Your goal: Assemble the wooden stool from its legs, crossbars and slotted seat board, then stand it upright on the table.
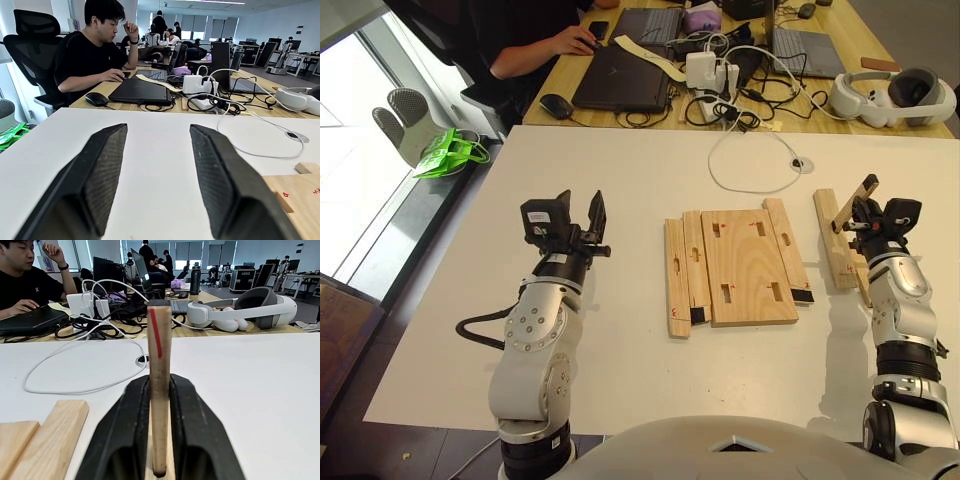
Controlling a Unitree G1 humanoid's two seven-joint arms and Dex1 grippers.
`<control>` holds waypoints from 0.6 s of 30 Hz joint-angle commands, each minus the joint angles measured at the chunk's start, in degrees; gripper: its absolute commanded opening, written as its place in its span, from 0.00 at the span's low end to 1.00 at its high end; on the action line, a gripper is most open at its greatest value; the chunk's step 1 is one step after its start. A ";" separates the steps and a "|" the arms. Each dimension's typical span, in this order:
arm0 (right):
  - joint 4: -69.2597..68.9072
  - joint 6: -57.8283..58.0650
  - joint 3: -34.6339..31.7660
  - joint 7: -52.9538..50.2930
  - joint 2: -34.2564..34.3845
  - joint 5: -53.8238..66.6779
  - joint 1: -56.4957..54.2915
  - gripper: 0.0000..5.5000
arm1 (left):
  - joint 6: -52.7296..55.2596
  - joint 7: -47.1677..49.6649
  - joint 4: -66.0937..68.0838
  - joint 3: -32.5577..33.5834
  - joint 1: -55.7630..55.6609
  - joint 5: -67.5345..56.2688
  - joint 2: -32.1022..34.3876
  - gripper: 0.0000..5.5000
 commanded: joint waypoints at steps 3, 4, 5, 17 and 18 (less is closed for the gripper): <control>-15.93 11.61 1.73 0.00 2.53 5.24 6.95 0.07 | -0.70 0.81 -0.19 -1.47 0.47 1.19 -0.30 0.42; -17.85 12.90 1.86 -0.19 2.55 5.58 7.56 0.07 | -0.81 0.80 -0.16 -1.45 0.47 1.25 -0.28 0.42; -19.03 13.88 1.86 -0.30 2.50 5.73 7.93 0.07 | -0.89 0.79 -0.15 -1.38 0.47 1.27 -0.23 0.42; -19.72 12.73 4.58 1.55 0.65 0.73 7.72 0.15 | -1.99 1.33 0.05 -1.50 1.22 1.60 -0.54 0.42; -19.83 12.49 4.85 1.95 0.59 0.58 7.80 0.18 | -2.08 1.30 0.06 -1.54 1.27 1.60 -0.50 0.42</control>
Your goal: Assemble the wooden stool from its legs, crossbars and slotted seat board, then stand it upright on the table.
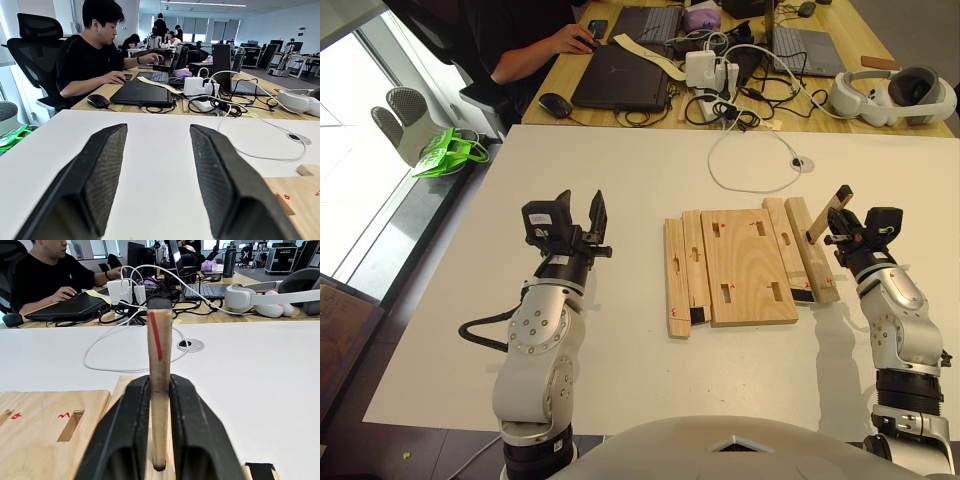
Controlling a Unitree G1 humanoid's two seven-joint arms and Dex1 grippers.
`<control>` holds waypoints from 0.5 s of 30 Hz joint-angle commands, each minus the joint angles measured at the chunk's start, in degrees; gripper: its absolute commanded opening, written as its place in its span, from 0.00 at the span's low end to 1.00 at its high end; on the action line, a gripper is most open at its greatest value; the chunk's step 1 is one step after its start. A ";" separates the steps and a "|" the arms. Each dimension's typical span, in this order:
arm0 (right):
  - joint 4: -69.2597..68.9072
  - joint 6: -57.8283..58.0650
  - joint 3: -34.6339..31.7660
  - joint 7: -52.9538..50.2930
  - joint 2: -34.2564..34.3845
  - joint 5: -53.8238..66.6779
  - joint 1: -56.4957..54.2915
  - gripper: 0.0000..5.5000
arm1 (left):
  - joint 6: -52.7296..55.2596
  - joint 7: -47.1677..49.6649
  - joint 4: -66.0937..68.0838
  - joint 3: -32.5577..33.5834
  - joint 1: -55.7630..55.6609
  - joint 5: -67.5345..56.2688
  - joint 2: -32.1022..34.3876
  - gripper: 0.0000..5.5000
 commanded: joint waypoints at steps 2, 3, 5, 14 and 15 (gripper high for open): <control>-0.85 -1.22 1.11 1.31 -0.77 -1.51 0.23 0.23 | -0.50 0.05 0.13 -0.33 0.28 0.48 0.06 0.42; -1.72 -1.02 1.33 1.71 -0.85 -1.35 0.35 0.27 | -0.55 0.04 0.13 -0.31 0.31 0.46 0.08 0.42; -4.29 -0.79 1.26 1.73 -0.86 -0.90 -0.34 0.29 | -0.60 0.11 0.06 -0.25 0.46 0.45 0.07 0.42; -13.57 7.33 0.00 -7.59 0.33 2.77 -21.95 0.29 | -0.95 0.30 0.27 -0.65 0.61 0.54 -0.19 0.42; -12.37 7.93 0.59 -8.26 0.48 2.18 -23.30 0.29 | -1.03 0.32 0.39 -0.77 0.54 0.55 -0.23 0.42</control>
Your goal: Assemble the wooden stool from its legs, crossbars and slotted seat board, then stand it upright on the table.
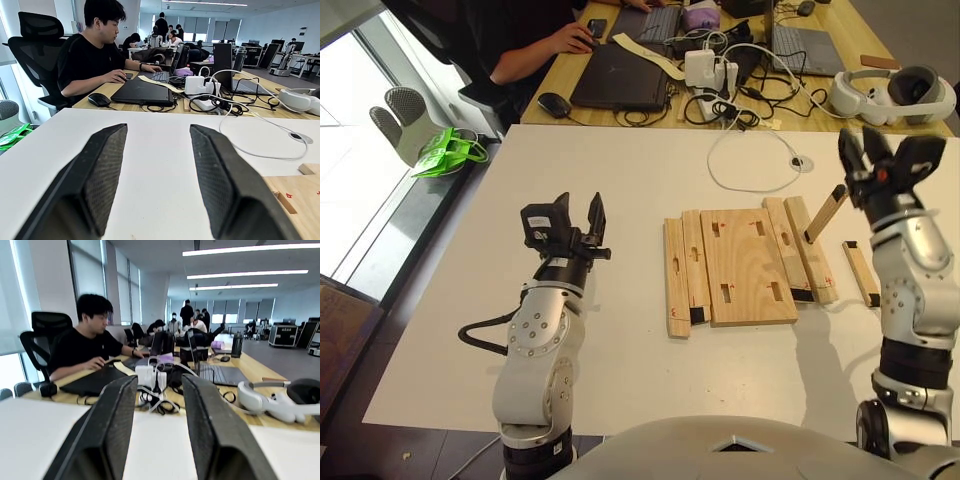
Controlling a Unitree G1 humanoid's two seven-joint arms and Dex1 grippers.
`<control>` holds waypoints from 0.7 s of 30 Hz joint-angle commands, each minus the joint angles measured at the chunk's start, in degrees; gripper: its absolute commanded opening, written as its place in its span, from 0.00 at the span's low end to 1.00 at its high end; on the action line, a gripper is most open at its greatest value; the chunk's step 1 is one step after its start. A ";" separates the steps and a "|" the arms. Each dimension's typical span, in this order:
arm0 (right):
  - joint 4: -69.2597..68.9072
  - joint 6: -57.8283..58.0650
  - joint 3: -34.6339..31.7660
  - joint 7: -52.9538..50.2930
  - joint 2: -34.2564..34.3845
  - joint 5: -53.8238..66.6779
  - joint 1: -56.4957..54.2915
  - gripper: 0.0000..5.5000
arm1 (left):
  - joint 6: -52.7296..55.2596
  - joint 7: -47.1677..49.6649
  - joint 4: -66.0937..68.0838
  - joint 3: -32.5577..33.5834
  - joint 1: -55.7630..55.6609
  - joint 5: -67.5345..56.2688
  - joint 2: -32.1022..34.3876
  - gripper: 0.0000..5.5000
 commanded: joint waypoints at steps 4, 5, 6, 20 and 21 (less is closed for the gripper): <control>9.03 7.38 3.48 -7.43 -0.22 -6.88 -9.61 0.29 | 0.01 -0.38 1.06 -0.46 -1.27 0.20 0.37 0.42; 10.77 8.76 3.64 -8.30 -0.20 -7.65 -10.15 0.29 | 0.06 -0.47 1.16 -0.36 -1.43 0.14 0.47 0.42; 12.09 10.27 3.59 -9.22 0.05 -8.21 -10.41 0.29 | 0.09 -0.58 1.30 -0.32 -1.63 0.11 0.56 0.42; 11.75 10.01 1.58 -10.73 1.94 -9.38 -14.91 0.29 | 0.28 -0.66 1.38 -0.81 -1.81 0.29 0.37 0.42; 12.86 10.33 1.76 -10.85 1.94 -9.95 -13.64 0.29 | 0.27 -0.60 1.41 -0.89 -1.82 0.32 0.31 0.42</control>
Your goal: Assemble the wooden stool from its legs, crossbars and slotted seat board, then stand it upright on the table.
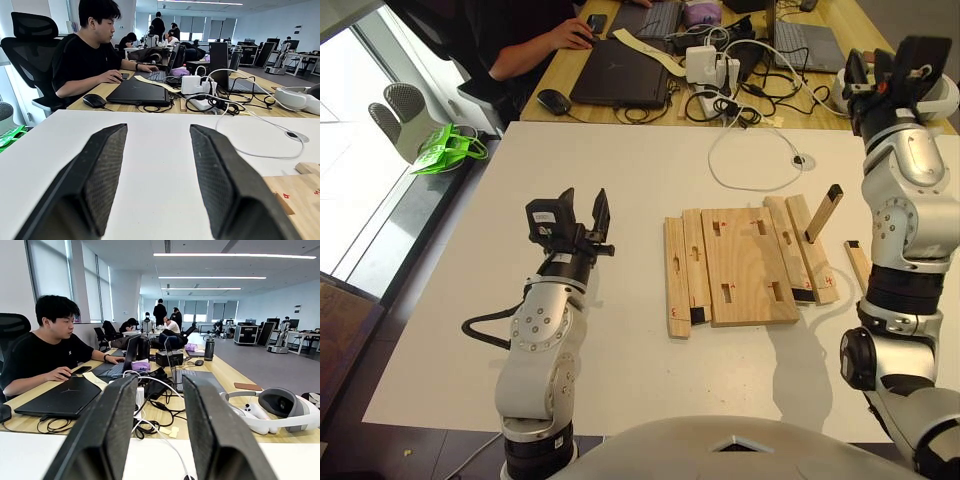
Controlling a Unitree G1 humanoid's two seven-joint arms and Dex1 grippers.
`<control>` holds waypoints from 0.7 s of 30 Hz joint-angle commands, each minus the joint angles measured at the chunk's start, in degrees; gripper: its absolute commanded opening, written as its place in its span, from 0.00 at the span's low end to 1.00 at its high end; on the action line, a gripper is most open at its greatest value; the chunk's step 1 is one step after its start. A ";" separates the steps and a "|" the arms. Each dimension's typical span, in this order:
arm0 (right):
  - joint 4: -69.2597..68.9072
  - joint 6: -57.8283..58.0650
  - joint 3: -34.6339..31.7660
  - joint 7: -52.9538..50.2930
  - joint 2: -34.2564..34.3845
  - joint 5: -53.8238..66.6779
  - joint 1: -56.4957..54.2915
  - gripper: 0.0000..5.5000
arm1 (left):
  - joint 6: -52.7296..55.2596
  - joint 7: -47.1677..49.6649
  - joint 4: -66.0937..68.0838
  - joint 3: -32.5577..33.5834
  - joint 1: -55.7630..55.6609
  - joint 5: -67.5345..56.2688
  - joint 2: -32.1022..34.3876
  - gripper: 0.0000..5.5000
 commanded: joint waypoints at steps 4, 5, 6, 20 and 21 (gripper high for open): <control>11.27 7.10 3.79 4.31 -2.09 -2.84 10.28 0.29 | 0.27 0.26 0.58 -0.61 -0.04 0.36 -0.26 0.42; 11.77 8.03 5.28 5.68 -2.79 -3.55 11.94 0.29 | 0.25 0.22 0.59 -0.53 0.08 0.30 -0.23 0.42; 11.70 8.33 5.99 6.44 -3.05 -3.94 12.90 0.29 | 0.25 0.23 0.58 -0.44 0.18 0.27 -0.22 0.42; 2.56 -6.10 -11.97 -5.78 0.31 -1.39 13.08 0.29 | 0.54 0.46 -0.09 -0.03 -0.03 0.33 -0.03 0.42; 2.29 -4.78 -11.54 -5.69 -0.10 -2.11 14.85 0.29 | 0.52 0.54 -0.15 -0.01 0.04 0.36 -0.07 0.42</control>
